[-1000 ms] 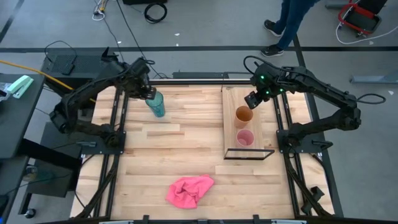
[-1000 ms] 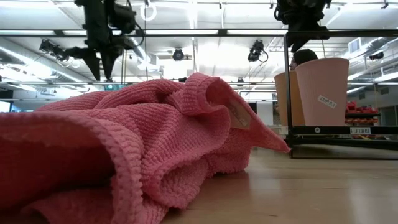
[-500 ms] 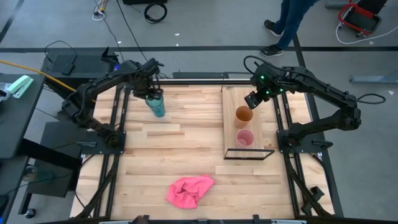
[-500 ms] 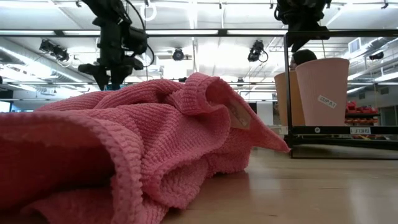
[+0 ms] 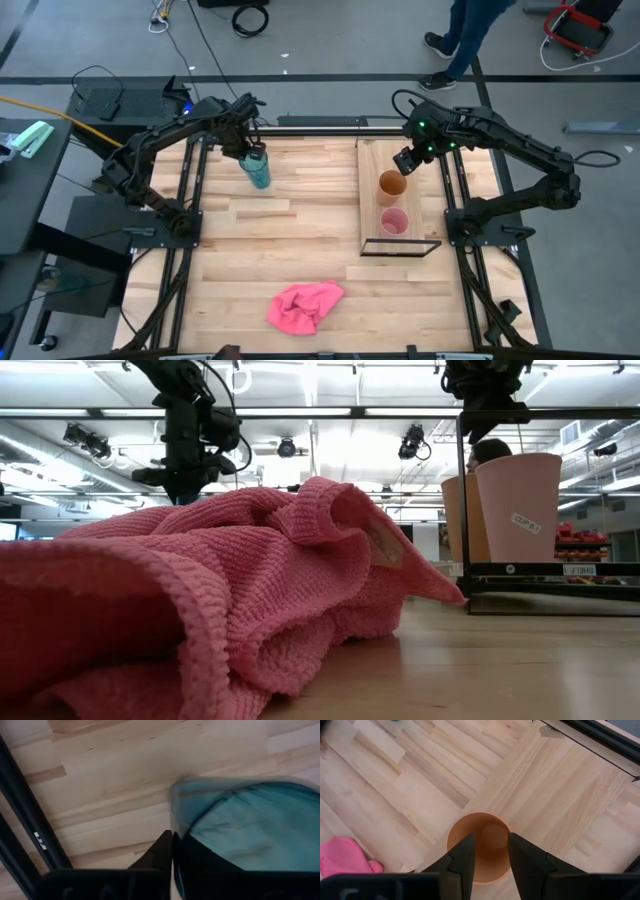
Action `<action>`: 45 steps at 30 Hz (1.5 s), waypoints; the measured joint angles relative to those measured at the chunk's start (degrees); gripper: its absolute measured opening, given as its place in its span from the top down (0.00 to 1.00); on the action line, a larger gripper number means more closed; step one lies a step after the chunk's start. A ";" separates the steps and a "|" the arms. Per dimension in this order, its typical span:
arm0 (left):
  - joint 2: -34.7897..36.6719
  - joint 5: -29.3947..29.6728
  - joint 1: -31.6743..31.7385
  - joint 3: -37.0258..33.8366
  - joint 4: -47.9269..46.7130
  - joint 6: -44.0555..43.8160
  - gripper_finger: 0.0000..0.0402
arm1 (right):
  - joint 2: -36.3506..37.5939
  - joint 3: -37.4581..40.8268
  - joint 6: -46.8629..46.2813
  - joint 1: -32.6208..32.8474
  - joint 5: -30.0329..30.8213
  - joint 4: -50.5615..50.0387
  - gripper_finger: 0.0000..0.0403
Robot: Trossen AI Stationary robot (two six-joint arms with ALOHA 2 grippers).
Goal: Stack small to large cups/mugs on shelf
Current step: Put the blue cup on the shelf
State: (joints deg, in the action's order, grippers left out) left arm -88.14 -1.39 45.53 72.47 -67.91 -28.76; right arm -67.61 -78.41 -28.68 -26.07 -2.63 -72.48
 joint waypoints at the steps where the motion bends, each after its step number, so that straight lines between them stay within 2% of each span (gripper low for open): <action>1: 0.00 -0.07 -0.20 0.00 0.46 -0.08 0.96 | 0.00 0.00 0.19 0.00 0.00 -0.03 0.70; 5: 0.00 -0.58 -1.00 0.59 1.13 0.15 0.95 | 0.00 0.00 0.37 -0.01 0.00 -0.45 0.70; 9: 0.00 -0.69 -2.59 4.13 1.19 0.94 0.96 | 0.07 0.01 0.56 0.01 0.00 -1.91 0.70; 25: -1.15 0.58 -11.45 28.11 1.16 -3.62 0.97 | 4.89 0.02 1.46 -0.17 1.62 -3.38 0.70; 30: -6.87 0.70 -13.77 36.06 -0.48 -2.03 0.97 | 5.62 0.03 1.40 -0.17 3.03 -3.34 0.70; 40: -24.99 2.24 -16.99 58.63 -12.58 10.68 0.97 | 5.38 0.03 -2.67 -0.17 7.32 -2.55 0.70; 43: -28.88 2.32 -17.26 62.42 -14.11 13.59 0.97 | 5.38 0.03 -4.86 -0.17 7.54 -2.57 0.70; 45: -30.11 2.29 -17.64 62.15 -13.32 15.63 0.97 | 5.38 0.04 -6.00 -0.17 7.55 -2.57 0.70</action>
State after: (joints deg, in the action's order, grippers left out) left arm -118.25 0.90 27.89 134.62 -81.23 -13.13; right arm -62.24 -78.37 -34.68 -26.24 4.92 -75.05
